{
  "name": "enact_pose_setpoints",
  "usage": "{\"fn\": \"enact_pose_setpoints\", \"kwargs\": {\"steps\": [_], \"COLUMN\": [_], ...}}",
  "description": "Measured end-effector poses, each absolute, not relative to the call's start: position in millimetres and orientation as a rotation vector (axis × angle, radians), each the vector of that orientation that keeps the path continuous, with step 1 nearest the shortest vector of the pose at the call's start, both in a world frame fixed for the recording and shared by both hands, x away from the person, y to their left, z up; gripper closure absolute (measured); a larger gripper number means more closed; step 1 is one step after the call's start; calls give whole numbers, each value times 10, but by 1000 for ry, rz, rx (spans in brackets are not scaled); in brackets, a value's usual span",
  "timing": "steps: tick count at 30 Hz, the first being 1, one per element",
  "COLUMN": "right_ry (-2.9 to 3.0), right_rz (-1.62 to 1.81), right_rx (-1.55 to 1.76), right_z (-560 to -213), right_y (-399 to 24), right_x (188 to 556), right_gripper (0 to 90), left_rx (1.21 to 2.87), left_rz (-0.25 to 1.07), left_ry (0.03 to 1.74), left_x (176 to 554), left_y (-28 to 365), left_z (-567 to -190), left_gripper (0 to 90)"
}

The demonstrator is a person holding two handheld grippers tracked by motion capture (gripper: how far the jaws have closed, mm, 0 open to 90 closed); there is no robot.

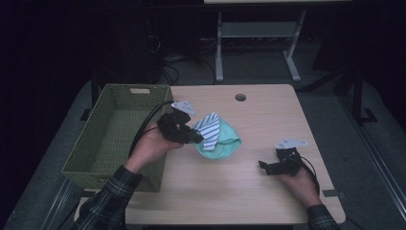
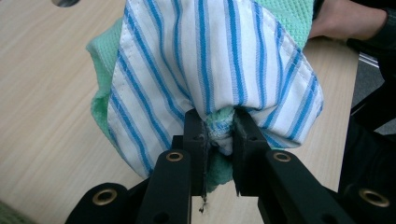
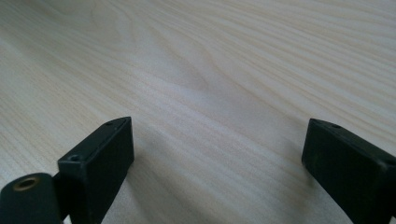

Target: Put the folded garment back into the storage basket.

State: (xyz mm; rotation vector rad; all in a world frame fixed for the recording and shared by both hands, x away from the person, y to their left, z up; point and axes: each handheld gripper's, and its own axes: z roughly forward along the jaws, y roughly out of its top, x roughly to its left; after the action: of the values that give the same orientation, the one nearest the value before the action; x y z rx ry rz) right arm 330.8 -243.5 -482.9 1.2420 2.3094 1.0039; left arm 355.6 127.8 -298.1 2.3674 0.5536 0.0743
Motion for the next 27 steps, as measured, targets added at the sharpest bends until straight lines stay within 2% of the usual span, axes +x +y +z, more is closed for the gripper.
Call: {"fn": "enact_pose_setpoints", "kwargs": {"steps": [27], "right_ry": [2309], "right_rz": [1004], "right_rx": [1243], "right_z": [-4829], "right_y": [-2435], "right_x": [3308], "right_gripper": [86], "left_rx": [2319], "left_rz": [200], "left_ry": [680], "left_x": [3614], "left_y": [1868], "left_z": [-2645], "left_gripper": [777]}}
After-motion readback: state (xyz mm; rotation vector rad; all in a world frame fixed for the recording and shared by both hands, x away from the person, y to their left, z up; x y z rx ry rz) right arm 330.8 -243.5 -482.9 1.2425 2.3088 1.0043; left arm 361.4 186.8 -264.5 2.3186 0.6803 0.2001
